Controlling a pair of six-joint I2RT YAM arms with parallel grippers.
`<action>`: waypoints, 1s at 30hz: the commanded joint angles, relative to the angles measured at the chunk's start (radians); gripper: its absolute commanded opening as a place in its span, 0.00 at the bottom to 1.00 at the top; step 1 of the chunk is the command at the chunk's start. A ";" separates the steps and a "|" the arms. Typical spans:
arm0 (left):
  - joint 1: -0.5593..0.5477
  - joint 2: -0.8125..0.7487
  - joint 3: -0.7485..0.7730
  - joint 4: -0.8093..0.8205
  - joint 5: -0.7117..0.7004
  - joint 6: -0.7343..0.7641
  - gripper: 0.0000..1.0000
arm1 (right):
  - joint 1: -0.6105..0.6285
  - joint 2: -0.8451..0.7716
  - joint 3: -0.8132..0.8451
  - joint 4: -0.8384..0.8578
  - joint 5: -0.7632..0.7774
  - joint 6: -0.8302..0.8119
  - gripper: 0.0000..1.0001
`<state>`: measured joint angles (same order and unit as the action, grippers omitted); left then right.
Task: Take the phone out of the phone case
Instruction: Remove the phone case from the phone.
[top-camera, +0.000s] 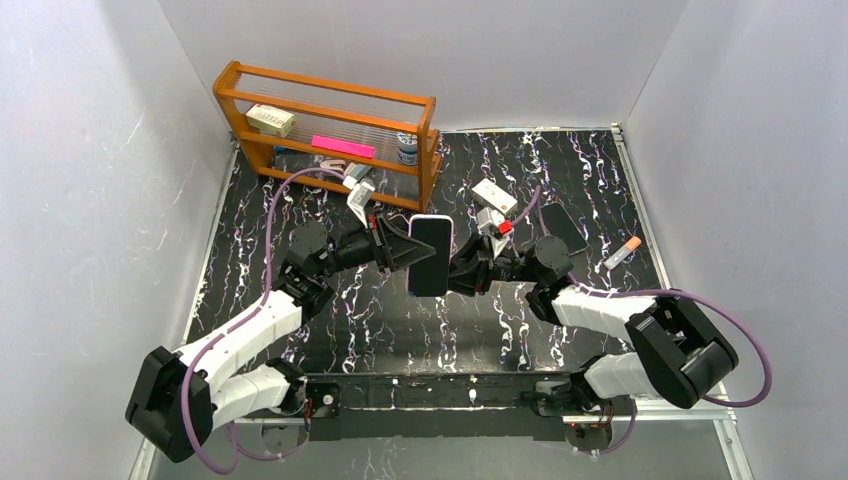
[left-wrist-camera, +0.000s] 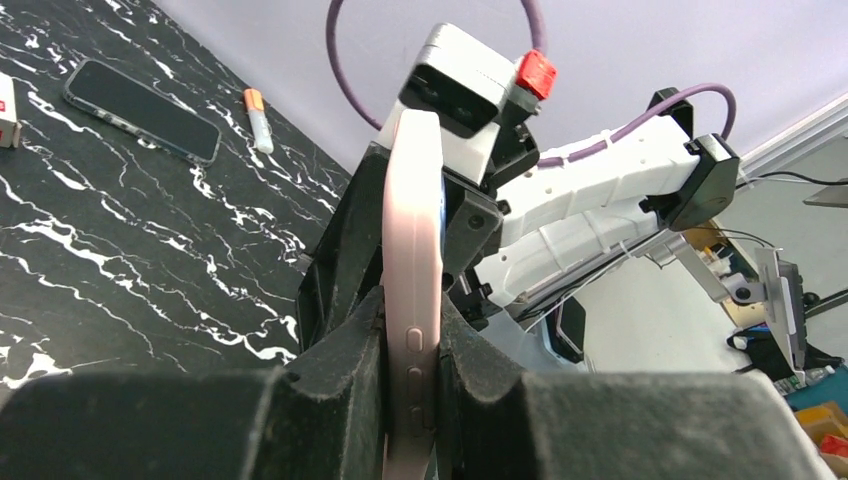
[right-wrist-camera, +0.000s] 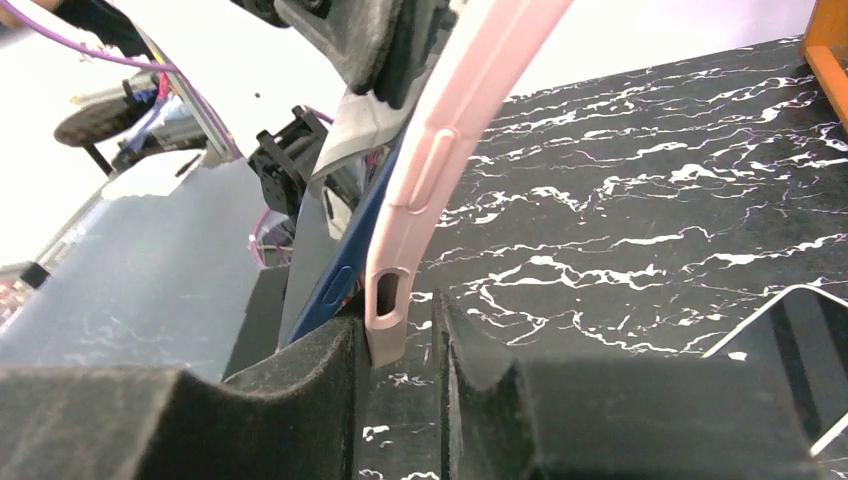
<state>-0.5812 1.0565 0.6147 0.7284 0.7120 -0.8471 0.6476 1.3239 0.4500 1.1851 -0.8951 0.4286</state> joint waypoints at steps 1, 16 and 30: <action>-0.065 -0.017 -0.034 0.067 0.029 -0.079 0.00 | -0.004 -0.002 0.025 0.300 0.172 0.144 0.36; -0.077 0.028 -0.098 0.115 -0.119 -0.164 0.00 | -0.004 0.035 0.039 0.464 0.175 0.396 0.41; -0.077 0.087 -0.049 -0.181 -0.327 -0.049 0.33 | -0.005 -0.003 -0.043 0.276 0.281 0.515 0.01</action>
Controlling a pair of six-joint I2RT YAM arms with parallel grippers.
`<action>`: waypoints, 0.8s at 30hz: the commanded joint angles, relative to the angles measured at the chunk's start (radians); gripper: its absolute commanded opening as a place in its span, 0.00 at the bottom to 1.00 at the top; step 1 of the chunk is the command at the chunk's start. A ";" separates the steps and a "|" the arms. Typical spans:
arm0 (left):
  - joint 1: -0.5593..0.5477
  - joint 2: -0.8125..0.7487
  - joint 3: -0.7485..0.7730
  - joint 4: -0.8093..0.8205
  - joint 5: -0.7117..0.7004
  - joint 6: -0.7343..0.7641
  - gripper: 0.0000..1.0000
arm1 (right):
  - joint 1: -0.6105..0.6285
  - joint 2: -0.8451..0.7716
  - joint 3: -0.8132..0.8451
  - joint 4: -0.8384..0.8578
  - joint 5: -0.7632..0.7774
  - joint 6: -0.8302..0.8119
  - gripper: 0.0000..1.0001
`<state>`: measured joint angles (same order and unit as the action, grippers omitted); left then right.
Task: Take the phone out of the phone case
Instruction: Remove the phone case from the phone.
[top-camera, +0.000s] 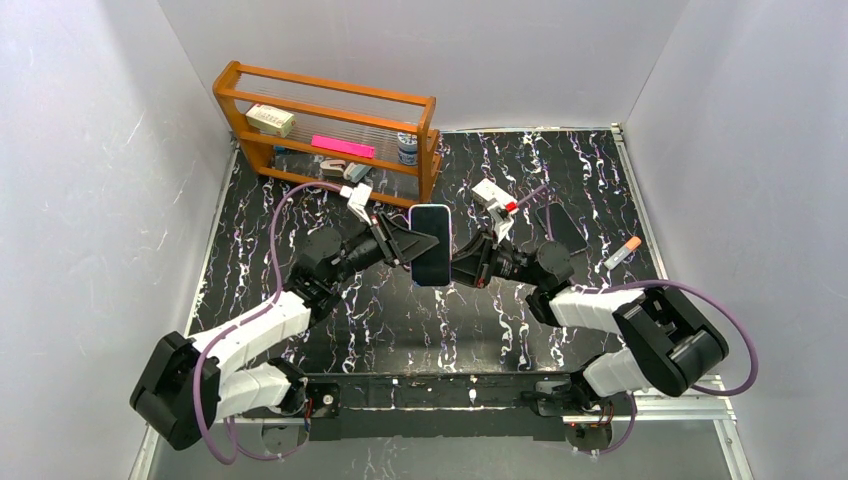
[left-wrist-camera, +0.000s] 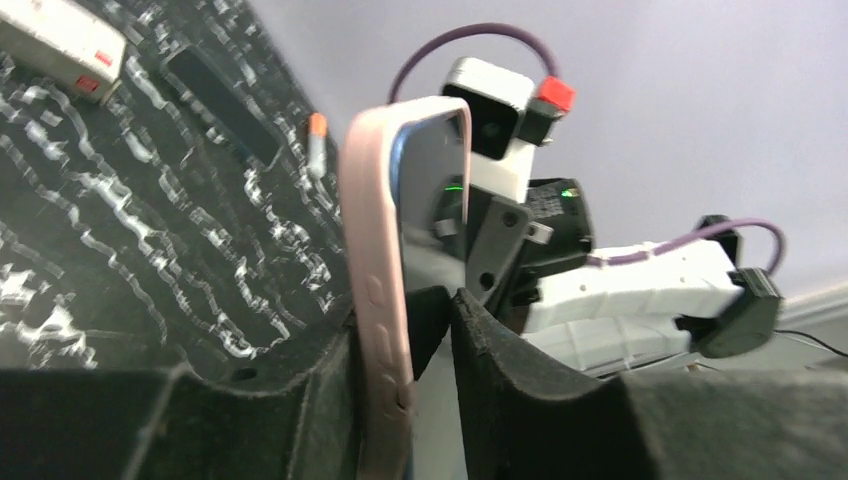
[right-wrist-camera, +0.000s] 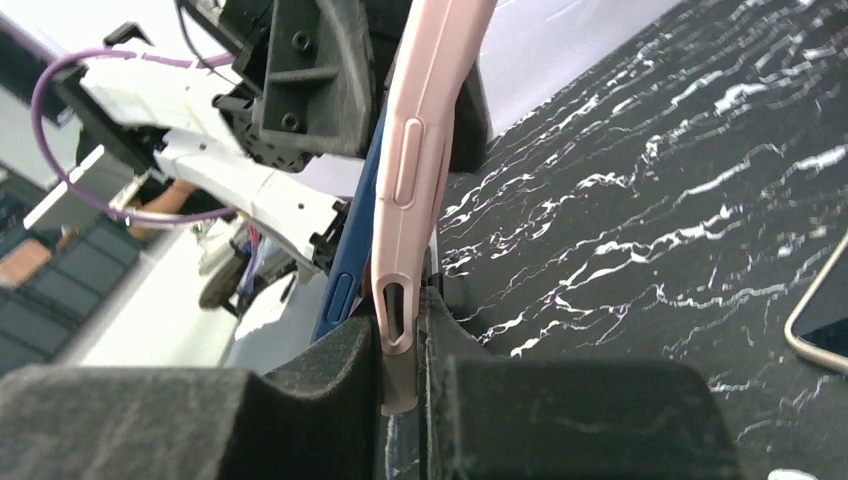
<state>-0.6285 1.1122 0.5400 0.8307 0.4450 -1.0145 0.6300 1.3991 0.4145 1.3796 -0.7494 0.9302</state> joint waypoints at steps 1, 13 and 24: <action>-0.030 0.029 0.041 -0.335 -0.086 0.146 0.38 | 0.013 -0.090 -0.024 0.054 0.150 0.013 0.01; -0.053 0.016 0.220 -0.751 -0.328 0.416 0.62 | 0.013 -0.169 -0.039 -0.433 0.317 0.028 0.01; -0.352 0.111 0.400 -0.968 -0.703 0.718 0.69 | 0.016 -0.183 0.040 -0.751 0.415 0.091 0.01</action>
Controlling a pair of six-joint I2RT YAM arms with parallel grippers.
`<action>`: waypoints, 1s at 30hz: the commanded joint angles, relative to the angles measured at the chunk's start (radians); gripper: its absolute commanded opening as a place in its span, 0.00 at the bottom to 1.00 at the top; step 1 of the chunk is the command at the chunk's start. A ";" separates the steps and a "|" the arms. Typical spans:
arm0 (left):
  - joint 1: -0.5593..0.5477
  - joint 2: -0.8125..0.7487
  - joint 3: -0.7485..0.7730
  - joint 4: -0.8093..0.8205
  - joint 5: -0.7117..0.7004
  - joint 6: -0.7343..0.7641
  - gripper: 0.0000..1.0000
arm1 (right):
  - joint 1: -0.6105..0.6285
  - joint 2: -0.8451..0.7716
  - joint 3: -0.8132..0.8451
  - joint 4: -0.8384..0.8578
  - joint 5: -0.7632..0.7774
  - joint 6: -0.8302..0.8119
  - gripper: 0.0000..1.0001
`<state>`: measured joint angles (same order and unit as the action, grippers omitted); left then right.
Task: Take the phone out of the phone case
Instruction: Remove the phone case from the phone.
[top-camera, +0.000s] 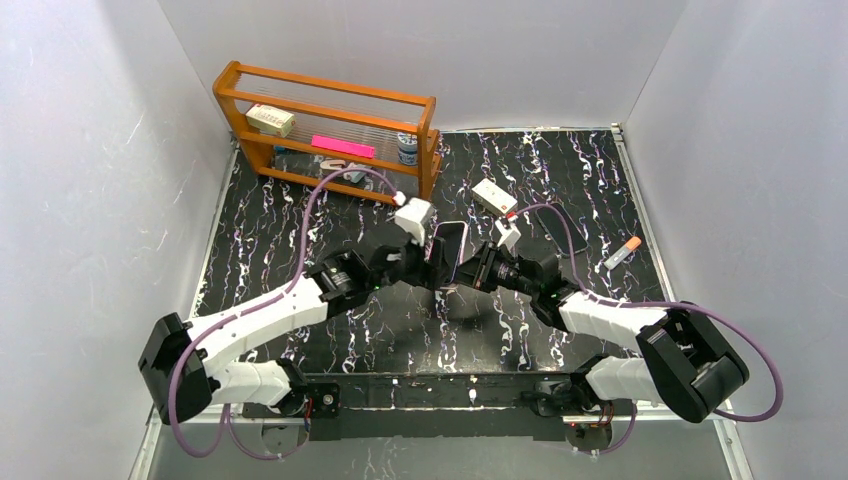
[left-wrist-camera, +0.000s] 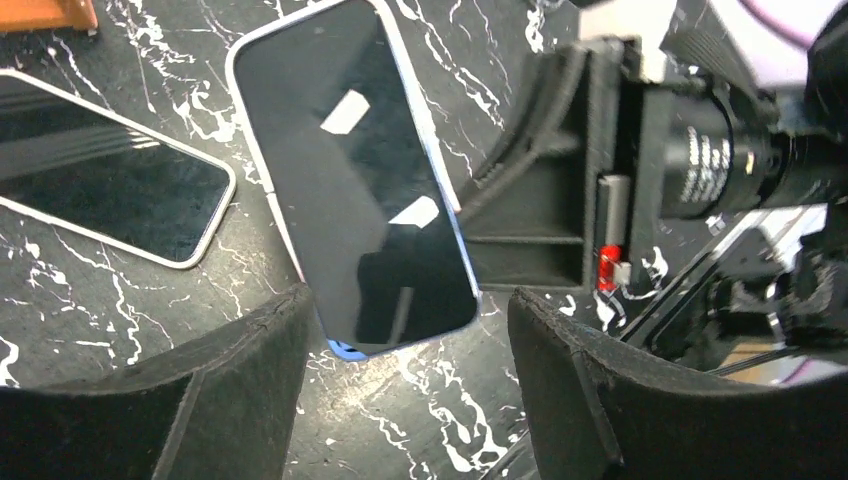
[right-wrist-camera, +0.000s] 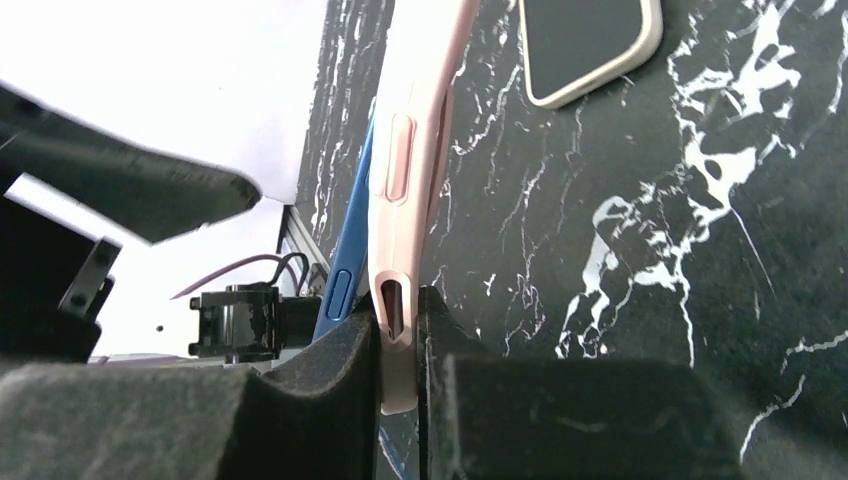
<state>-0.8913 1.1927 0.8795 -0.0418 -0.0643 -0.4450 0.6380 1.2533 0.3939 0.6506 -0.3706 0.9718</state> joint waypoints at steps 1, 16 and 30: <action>-0.115 0.045 0.073 -0.104 -0.221 0.168 0.69 | 0.007 -0.037 0.062 -0.031 0.038 0.059 0.01; -0.304 0.255 0.209 -0.168 -0.508 0.338 0.58 | 0.008 -0.050 0.076 -0.083 0.035 0.112 0.01; -0.347 0.319 0.211 -0.180 -0.582 0.418 0.41 | 0.007 -0.052 0.086 -0.074 0.011 0.135 0.01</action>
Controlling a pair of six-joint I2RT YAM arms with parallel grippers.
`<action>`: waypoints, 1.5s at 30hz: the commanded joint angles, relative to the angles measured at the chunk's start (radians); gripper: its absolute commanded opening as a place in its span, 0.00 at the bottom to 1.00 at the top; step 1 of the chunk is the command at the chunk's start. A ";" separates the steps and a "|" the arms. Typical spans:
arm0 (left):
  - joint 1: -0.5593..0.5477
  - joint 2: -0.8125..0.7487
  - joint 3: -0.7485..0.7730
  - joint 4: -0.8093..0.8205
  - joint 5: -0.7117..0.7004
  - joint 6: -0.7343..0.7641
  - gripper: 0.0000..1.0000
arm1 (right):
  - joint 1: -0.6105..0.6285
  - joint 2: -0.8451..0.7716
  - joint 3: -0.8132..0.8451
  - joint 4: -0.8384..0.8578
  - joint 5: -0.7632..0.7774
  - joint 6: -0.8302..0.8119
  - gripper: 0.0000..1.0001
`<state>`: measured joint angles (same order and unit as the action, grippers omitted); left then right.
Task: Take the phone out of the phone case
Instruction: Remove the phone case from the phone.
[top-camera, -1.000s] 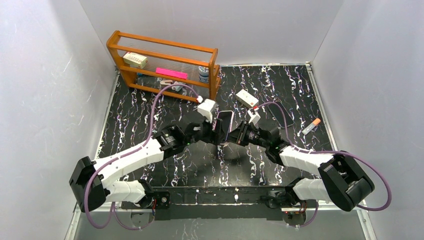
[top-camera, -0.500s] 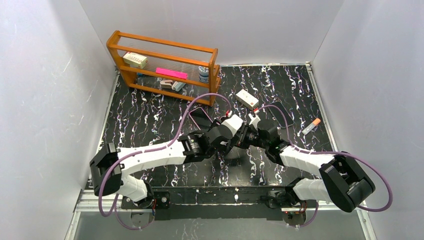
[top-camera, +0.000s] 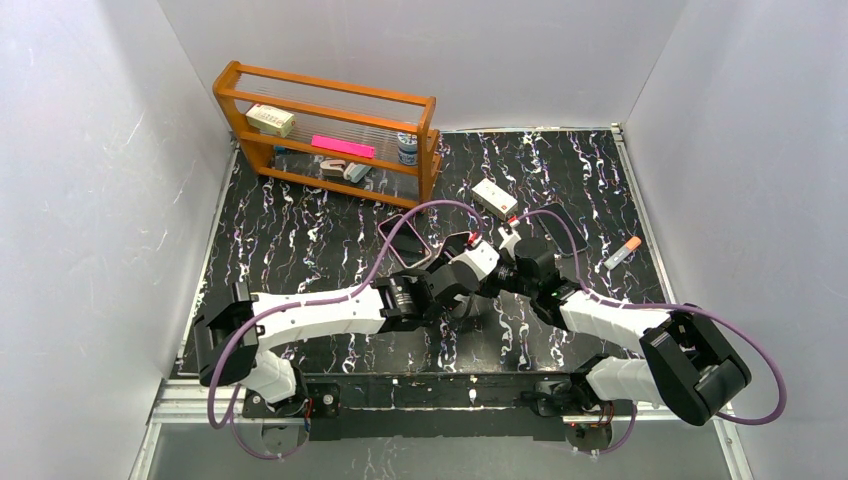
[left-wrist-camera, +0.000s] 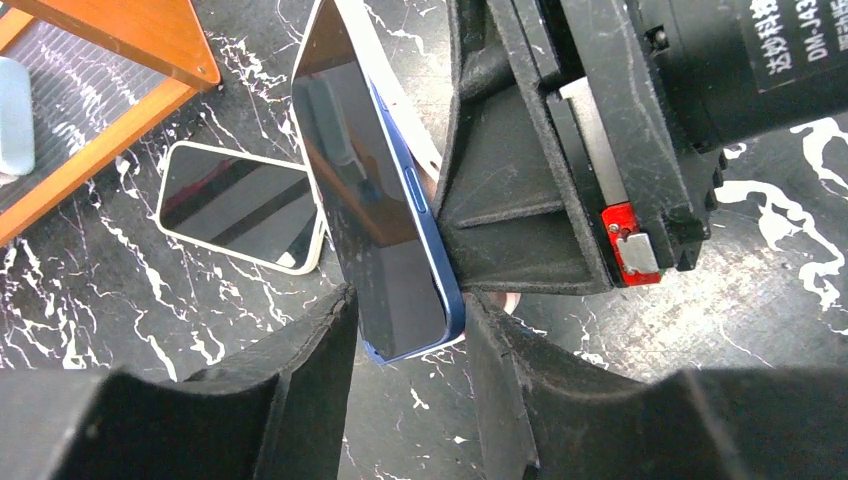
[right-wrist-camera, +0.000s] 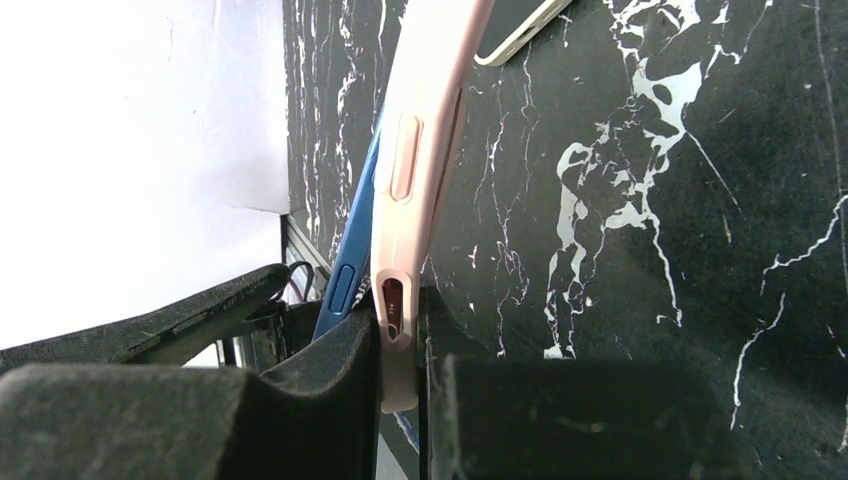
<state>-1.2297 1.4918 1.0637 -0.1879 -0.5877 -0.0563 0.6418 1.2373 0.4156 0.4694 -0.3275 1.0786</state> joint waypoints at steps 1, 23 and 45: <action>-0.010 0.030 0.027 -0.038 -0.067 0.033 0.42 | 0.003 -0.035 0.064 0.111 -0.037 0.032 0.01; -0.019 0.085 0.026 -0.018 -0.153 0.096 0.14 | 0.009 -0.031 0.078 0.099 -0.048 0.061 0.01; -0.117 -0.089 -0.003 -0.117 -0.146 -0.036 0.00 | -0.027 0.076 0.144 -0.090 0.321 0.014 0.01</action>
<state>-1.3098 1.5009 1.0546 -0.2840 -0.7509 -0.0341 0.6460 1.2995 0.4812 0.3443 -0.1520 1.1481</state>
